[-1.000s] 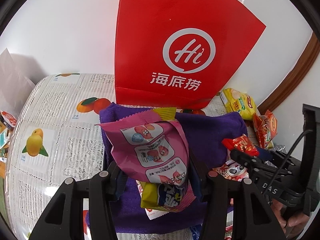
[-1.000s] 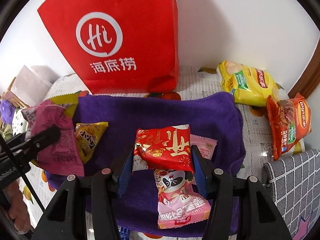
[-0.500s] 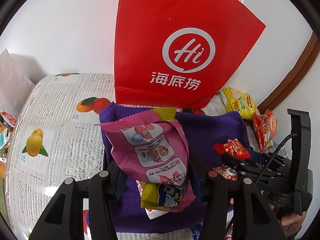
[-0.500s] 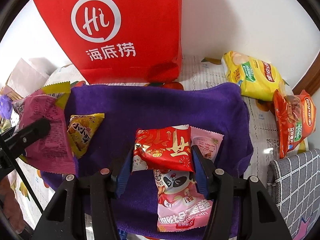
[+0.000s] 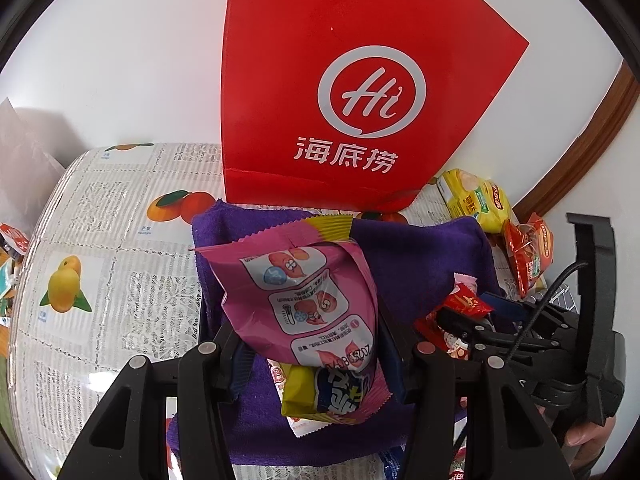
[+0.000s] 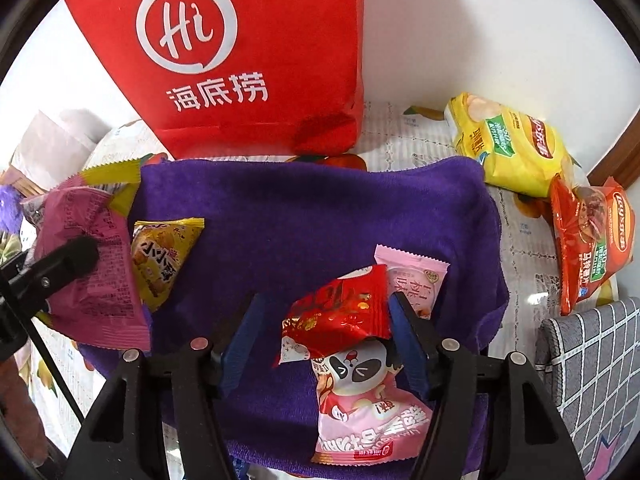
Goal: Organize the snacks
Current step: 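Open the right tool to release the red packet on the towel, then lower the magenta bag and open the left tool over the towel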
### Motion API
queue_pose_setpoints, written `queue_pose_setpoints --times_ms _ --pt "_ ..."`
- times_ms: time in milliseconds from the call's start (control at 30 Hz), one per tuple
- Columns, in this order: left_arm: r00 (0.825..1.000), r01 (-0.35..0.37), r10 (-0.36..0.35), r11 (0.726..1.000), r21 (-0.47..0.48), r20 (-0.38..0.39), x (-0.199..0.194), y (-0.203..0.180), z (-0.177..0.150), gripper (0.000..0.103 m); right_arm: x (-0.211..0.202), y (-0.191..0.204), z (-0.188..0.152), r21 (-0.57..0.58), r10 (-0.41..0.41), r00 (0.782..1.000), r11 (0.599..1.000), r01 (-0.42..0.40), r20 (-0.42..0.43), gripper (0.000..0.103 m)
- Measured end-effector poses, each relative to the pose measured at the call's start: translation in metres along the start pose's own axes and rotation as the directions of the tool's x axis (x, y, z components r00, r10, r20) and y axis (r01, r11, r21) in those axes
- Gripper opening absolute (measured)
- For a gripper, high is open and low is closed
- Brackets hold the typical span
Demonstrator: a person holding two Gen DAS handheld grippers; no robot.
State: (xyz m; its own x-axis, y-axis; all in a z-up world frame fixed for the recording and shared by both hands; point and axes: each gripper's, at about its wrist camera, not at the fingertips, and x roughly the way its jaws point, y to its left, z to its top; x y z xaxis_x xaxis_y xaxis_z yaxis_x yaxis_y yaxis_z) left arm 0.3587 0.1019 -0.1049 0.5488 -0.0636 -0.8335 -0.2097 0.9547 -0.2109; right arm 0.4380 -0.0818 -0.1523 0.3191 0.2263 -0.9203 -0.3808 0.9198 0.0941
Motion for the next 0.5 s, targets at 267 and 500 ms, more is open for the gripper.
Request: queue_pose_setpoints --times_ms 267,500 --pt "1.0 0.004 -0.004 1.0 0.007 -0.004 0.004 -0.002 -0.002 0.05 -0.04 -0.008 0.0 0.011 -0.017 0.995 1.0 0.016 0.102 0.07" --pt "0.997 0.08 -0.08 0.997 -0.011 -0.018 0.006 -0.003 -0.002 0.05 -0.061 -0.026 0.002 0.074 -0.017 0.986 0.997 0.005 0.166 0.07"
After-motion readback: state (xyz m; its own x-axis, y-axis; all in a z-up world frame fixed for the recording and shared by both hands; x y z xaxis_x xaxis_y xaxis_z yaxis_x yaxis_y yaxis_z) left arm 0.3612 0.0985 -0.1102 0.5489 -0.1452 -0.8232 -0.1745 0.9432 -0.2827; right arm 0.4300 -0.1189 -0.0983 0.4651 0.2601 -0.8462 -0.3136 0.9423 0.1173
